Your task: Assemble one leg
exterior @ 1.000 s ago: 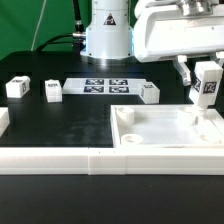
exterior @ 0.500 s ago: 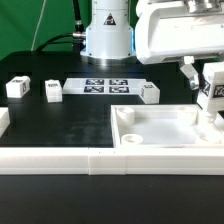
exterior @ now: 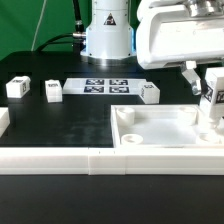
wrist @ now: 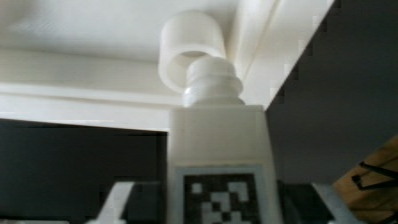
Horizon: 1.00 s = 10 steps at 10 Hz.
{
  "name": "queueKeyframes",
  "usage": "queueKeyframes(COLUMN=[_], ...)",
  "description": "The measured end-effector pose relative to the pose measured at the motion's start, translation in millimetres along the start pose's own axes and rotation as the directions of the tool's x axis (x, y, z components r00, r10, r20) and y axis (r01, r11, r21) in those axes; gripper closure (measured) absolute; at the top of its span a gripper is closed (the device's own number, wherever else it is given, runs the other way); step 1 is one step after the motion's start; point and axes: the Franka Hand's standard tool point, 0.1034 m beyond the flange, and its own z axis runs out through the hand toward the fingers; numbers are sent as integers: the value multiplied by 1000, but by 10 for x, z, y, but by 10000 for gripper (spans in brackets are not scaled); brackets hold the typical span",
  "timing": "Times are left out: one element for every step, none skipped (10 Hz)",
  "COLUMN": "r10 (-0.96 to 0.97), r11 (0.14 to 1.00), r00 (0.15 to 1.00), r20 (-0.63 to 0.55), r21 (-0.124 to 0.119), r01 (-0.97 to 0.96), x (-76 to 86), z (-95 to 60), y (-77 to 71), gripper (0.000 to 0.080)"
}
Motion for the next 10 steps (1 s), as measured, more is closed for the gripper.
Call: queueKeyframes(r10=[3,5,7,9,10,11,11,10,11,9], r11=[1000,1000,1000,1000,1000,1000,1000,1000,1000,1000], r00=[1000,1000,1000,1000,1000,1000,1000,1000,1000,1000], r20=[-2,-4,-2,2,-4,-4,-1,-7,-11,-27], r21=[1,0,-1,-2,-5,-7,-9,-14,-16,-18], r01=[-3,-5,-7,-9,-10,-11,-11,-10,-11,-10], x=[41,59,53,21,-3,-32,-60,-88,-125,-146], z=[55,93,125,150,159,177,196,206,228,251], y=[6,18,32,45,58,68,84,118,121,88], gripper=[509,509,509,509,509,509,509,509,509,509])
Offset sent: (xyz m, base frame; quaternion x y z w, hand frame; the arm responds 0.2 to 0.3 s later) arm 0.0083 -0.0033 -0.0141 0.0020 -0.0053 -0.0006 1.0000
